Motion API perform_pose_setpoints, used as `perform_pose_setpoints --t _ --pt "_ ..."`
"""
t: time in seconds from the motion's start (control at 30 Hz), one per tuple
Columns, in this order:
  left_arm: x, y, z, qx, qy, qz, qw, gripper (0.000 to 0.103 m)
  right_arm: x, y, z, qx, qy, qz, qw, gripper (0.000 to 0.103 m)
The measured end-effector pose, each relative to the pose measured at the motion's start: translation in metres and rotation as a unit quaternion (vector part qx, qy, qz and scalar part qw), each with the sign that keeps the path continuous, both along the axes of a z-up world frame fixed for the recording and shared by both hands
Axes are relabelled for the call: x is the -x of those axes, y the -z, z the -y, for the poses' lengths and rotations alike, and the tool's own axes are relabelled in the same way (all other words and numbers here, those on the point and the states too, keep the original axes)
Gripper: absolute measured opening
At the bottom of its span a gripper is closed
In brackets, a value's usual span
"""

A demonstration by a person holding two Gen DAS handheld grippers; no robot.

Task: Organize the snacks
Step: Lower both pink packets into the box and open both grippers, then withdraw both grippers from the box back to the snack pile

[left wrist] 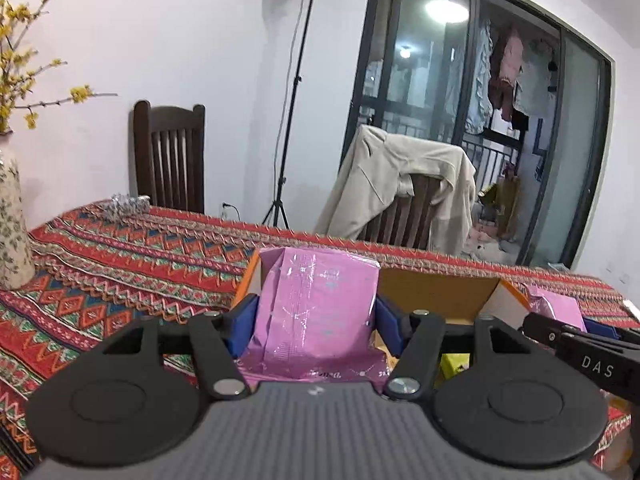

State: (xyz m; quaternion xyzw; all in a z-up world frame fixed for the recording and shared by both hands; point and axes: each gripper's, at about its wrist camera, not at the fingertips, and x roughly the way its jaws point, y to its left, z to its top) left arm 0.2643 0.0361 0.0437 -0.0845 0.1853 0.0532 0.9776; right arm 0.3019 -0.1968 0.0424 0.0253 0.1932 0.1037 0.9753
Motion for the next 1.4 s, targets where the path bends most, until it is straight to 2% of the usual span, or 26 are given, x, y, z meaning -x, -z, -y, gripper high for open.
perform_pose_setpoints --t 0.23,0.3,0.33,0.37,0.43,0.87,1.0,1.27,1.4 --pt "0.002 0.014 0.004 -0.014 0.017 -0.009 0.9997 0.064 0.0 0.015 -0.004 0.024 -0.007 -0.018 1.0 0.063" --pt "0.003 0.016 0.003 -0.016 0.016 -0.006 0.9997 0.075 0.003 0.017 -0.001 0.018 -0.008 -0.024 1.0 0.078" --pt "0.006 0.015 0.003 -0.013 0.013 0.001 0.9998 0.09 0.003 0.017 0.0 0.015 -0.006 -0.025 1.0 0.095" --pt "0.009 0.014 0.002 -0.011 0.006 0.011 0.9999 0.103 0.005 0.017 0.002 0.011 -0.005 -0.023 1.0 0.103" --pt "0.013 0.013 0.002 -0.012 -0.003 0.03 0.9995 0.103 0.008 0.017 0.006 0.003 -0.004 -0.023 1.0 0.103" --pt "0.012 0.01 -0.006 0.0 -0.005 0.023 0.9997 0.103 0.014 0.015 0.008 0.0 0.005 -0.024 1.0 0.103" --pt "0.021 -0.004 -0.006 0.014 -0.008 0.033 0.9993 0.103 0.019 0.006 0.006 0.018 0.012 -0.027 0.999 0.103" --pt "0.052 -0.039 -0.008 0.032 -0.002 0.066 0.9973 0.103 0.05 -0.029 0.003 0.028 0.002 0.005 1.0 0.103" --pt "0.072 -0.046 -0.009 0.023 0.006 0.073 0.997 0.103 0.073 -0.038 0.004 0.03 -0.006 0.013 0.999 0.103"
